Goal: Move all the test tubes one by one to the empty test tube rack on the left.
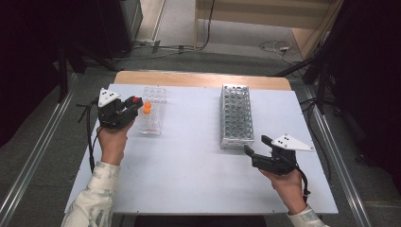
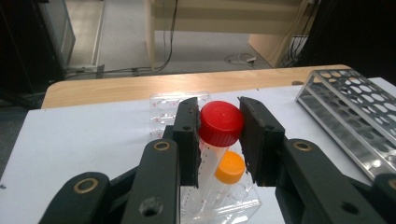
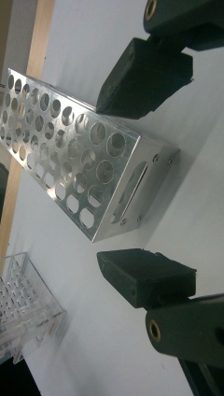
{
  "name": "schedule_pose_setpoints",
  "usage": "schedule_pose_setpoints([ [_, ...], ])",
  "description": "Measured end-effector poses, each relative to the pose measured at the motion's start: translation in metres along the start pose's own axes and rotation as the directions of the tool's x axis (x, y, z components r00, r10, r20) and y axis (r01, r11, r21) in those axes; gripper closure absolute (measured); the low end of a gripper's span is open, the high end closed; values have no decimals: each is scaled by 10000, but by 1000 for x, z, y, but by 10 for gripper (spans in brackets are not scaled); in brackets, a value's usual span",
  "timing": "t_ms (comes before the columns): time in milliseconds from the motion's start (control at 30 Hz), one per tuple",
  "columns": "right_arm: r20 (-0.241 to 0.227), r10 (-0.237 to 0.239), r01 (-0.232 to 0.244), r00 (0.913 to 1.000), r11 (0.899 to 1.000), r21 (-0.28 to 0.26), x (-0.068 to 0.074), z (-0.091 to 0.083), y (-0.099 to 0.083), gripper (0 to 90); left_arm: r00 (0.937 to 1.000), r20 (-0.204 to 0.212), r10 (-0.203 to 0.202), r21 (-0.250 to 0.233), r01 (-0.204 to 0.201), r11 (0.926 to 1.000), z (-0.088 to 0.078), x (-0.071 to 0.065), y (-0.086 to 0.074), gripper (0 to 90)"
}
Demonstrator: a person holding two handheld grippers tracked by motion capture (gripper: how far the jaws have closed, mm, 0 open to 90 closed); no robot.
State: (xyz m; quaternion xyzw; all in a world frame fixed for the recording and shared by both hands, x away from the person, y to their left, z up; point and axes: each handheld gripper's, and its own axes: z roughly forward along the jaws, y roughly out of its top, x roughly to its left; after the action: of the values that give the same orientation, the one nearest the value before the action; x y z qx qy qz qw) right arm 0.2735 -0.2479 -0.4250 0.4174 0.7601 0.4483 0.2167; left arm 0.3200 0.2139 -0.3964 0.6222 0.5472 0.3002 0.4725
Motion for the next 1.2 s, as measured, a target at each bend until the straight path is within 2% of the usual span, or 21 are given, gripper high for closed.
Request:
schedule_pose_setpoints([
  [100, -24, 4, -4, 10000, 10000, 12, 0, 0, 0, 232, 9998, -158, 123, 63, -122, 9999, 2, 0, -3, 693],
  [433, -24, 27, -27, 10000, 10000, 49, 0, 0, -1, 232, 9997, -238, 35, 295, -28, 9996, 11, 0, -16, 691],
  [833, -27, 16, -16, 10000, 10000, 40, 1, 0, -1, 233, 9997, -226, 2, 318, 6, 9995, 12, -1, -17, 685],
  [1200, -2, 53, -53, 10000, 10000, 51, 0, 0, -1, 233, 9998, -202, 6, 288, 0, 9996, 8, -3, -16, 570],
])
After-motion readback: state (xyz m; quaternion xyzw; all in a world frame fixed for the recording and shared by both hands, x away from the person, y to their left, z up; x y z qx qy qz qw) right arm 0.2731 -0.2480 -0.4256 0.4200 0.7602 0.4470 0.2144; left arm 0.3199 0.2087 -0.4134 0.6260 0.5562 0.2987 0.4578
